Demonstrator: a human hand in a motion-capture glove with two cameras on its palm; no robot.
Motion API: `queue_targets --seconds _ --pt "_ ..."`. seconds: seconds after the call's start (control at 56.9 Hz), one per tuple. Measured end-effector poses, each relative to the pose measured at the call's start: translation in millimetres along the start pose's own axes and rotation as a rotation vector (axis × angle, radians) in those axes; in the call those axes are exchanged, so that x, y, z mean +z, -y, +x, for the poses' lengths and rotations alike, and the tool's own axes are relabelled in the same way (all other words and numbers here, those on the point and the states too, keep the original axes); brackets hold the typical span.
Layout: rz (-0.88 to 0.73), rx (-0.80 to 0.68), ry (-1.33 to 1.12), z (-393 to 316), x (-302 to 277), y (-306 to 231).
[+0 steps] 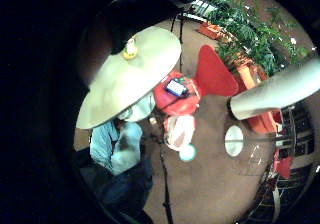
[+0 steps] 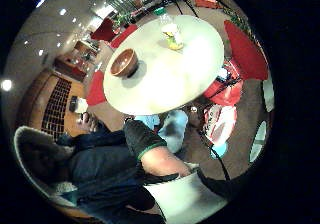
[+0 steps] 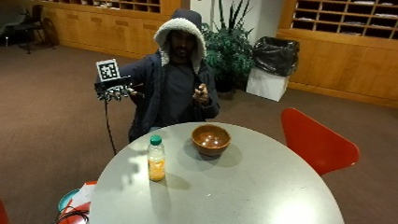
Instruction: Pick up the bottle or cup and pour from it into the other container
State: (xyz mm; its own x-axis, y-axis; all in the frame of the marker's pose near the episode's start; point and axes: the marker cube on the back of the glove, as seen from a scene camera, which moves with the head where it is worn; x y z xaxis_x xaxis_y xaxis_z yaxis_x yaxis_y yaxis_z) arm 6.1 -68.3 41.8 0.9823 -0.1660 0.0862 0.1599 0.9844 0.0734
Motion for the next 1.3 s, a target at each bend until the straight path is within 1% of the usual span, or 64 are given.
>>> queue_targets --seconds 0.053,0.105,0.176,0.263,0.334,0.369,0.439,0.527,0.597,0.615,0.667,0.702,0.86,1.001,1.071,1.141,1.299 --pt "0.088 -0.015 0.01 3.2 10.3 21.2" --pt "0.082 0.061 0.03 2.8 18.4 33.3" --pt "0.031 0.111 0.072 3.6 29.9 41.4" --pt "0.043 0.048 0.119 10.5 49.7 59.9" --pt "-0.01 0.185 0.175 9.0 64.9 77.4" --pt "-0.011 0.21 0.202 10.0 74.6 85.8" --pt "-0.028 0.194 0.261 14.2 95.3 98.0" --pt "-0.039 0.243 0.342 17.7 127.3 127.3" --pt "0.028 0.142 0.393 22.7 149.0 154.8" --pt "0.007 0.156 0.408 22.7 153.4 157.5" --pt "-0.098 0.257 0.458 19.9 164.9 162.5" --pt "-0.119 0.281 0.498 18.5 173.1 169.6" --pt "-0.109 0.292 0.655 12.3 205.0 212.8" --pt "-0.05 0.279 0.787 4.8 226.6 234.9" --pt "-0.013 0.276 0.897 -3.3 234.0 254.4" --pt "0.005 0.238 0.996 -10.6 241.6 259.6" --pt "0.011 0.203 1.143 -24.0 252.0 272.2"
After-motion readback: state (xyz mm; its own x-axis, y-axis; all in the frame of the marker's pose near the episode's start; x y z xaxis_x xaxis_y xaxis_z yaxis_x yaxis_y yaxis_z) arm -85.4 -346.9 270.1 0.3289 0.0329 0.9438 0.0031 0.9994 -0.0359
